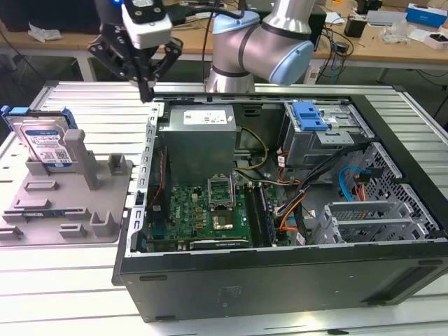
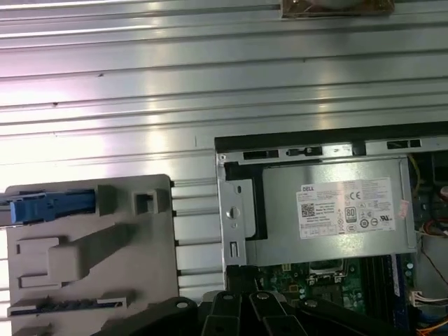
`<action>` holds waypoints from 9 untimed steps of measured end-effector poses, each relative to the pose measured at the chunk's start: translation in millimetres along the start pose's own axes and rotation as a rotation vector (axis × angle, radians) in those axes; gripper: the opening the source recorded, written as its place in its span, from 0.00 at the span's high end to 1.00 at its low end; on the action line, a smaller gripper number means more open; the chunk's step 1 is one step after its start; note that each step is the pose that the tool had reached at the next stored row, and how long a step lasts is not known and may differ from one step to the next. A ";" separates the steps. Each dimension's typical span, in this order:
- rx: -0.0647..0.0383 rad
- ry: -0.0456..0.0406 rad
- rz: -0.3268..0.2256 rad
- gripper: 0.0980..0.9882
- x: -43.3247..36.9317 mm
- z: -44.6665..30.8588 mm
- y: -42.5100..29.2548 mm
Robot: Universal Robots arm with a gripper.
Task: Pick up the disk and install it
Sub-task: 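Reach for the disk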
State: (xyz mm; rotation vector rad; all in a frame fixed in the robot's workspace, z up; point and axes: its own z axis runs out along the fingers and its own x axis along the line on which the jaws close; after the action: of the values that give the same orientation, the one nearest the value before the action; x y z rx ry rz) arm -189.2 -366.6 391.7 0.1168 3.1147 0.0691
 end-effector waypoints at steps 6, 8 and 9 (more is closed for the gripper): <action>0.000 0.0001 0.000 0.99 25.0 0.4 8.6; 0.000 0.0002 0.000 0.99 33.1 0.5 11.3; 0.000 0.0001 0.000 0.99 38.1 0.6 12.9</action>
State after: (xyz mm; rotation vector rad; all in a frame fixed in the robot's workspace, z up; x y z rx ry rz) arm -226.2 -350.8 390.8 0.1169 3.1149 0.0688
